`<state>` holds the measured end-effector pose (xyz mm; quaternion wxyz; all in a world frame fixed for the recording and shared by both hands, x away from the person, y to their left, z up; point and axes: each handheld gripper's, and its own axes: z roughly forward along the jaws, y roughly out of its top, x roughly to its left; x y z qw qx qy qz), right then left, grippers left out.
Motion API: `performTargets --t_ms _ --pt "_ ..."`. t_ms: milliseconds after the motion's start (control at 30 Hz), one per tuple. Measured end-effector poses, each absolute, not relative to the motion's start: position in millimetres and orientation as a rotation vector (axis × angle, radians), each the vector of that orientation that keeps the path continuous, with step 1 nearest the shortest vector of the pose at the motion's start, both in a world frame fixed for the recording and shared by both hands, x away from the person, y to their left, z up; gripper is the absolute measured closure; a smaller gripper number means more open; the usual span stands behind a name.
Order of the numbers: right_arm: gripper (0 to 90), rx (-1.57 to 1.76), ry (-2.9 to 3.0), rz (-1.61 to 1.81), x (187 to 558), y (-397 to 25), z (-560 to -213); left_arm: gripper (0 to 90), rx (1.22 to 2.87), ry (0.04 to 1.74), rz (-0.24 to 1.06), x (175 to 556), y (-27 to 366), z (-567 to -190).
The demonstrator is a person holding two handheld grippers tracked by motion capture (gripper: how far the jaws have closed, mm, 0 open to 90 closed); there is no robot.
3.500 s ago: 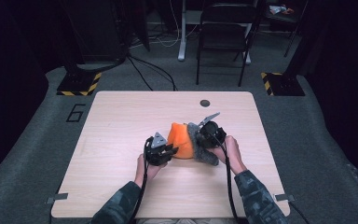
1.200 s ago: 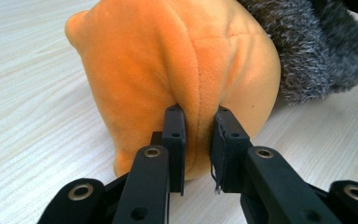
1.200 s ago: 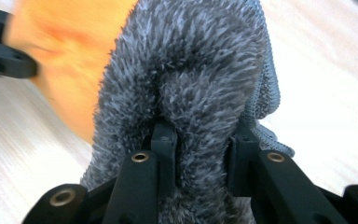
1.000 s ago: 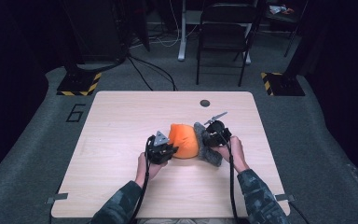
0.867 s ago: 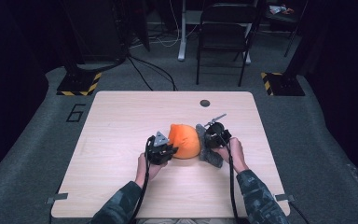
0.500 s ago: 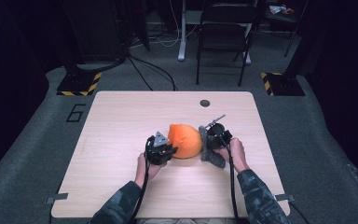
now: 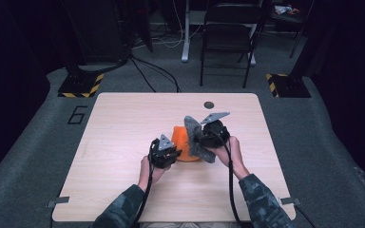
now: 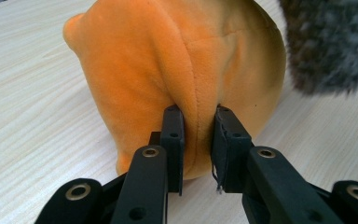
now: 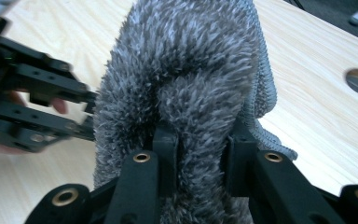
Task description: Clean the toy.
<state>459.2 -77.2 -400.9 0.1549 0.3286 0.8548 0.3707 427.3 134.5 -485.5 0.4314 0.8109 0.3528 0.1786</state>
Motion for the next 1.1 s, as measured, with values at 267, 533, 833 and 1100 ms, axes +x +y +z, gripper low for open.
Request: performTargets --t_ms 267,533,833,1100 --pt "70.0 0.889 2.457 1.001 459 -56 -421 76.0 2.022 0.878 0.447 426 134 -487" --pt "69.8 0.878 2.489 0.922 461 -60 -421 76.0 2.033 0.863 0.440 426 132 -487" --pt "69.4 1.003 2.514 0.900 473 -84 -424 76.1 2.028 0.867 0.438 427 133 -487" --pt "69.0 1.110 2.530 0.834 487 -104 -436 76.1 2.032 0.871 0.427 430 135 -487"
